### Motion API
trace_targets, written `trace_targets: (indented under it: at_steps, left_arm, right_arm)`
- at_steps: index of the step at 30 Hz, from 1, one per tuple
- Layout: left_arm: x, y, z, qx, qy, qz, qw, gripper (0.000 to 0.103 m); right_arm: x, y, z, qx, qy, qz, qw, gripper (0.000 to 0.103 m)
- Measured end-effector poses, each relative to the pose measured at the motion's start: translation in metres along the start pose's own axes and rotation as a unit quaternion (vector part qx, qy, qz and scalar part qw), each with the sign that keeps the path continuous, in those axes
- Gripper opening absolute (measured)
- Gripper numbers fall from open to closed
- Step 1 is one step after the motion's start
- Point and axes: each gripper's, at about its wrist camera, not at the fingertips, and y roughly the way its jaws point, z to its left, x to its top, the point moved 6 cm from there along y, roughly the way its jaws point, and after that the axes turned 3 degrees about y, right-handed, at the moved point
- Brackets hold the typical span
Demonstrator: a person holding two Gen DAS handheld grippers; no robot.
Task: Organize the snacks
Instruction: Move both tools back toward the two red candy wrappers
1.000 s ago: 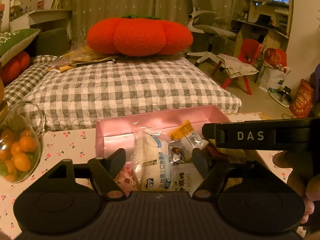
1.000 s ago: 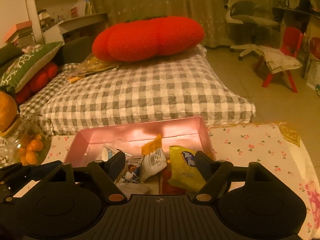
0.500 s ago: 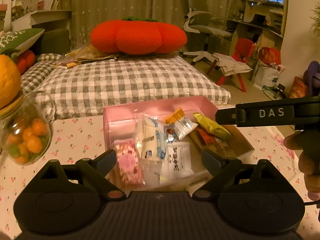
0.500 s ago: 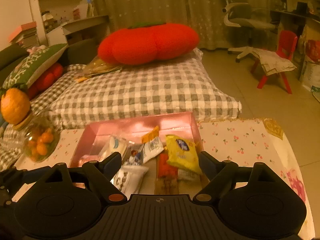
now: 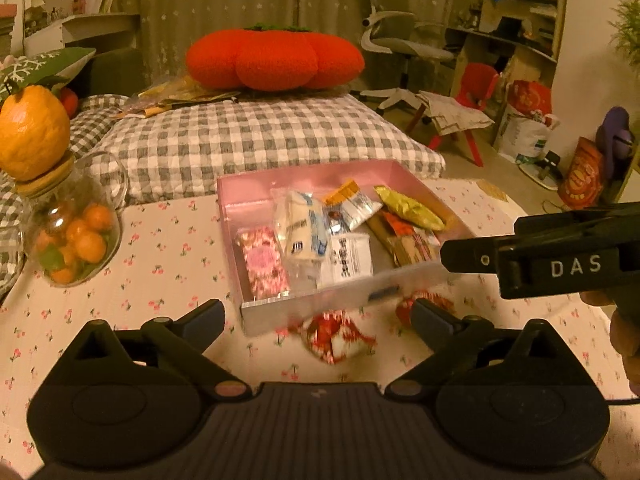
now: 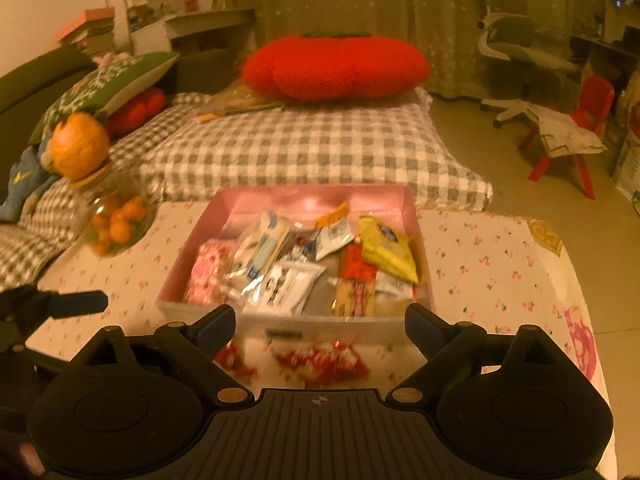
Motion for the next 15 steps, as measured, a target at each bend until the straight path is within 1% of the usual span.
trace_targets:
  at_steps: [6, 8, 11, 15]
  left_arm:
    - [-0.022, -0.004, 0.006, -0.003, -0.001, 0.005, 1.0, 0.101]
    - [-0.028, -0.006, 0.007, -0.005, -0.004, 0.004, 1.0, 0.101]
    - [-0.033, -0.008, 0.007, -0.007, -0.004, 0.007, 0.9999, 0.102]
    - [-0.037, -0.006, 0.008, 0.0, 0.0, 0.009, 1.0, 0.102]
  right_arm:
    - [-0.019, -0.009, 0.008, 0.005, -0.025, -0.002, 1.0, 0.095]
    - [-0.025, -0.011, 0.01, 0.004, -0.045, -0.006, 0.999, 0.095]
    - [-0.034, -0.013, 0.011, 0.0, -0.07, -0.007, 0.998, 0.095]
    - [-0.047, -0.012, 0.007, -0.002, -0.08, 0.0, 0.997, 0.095]
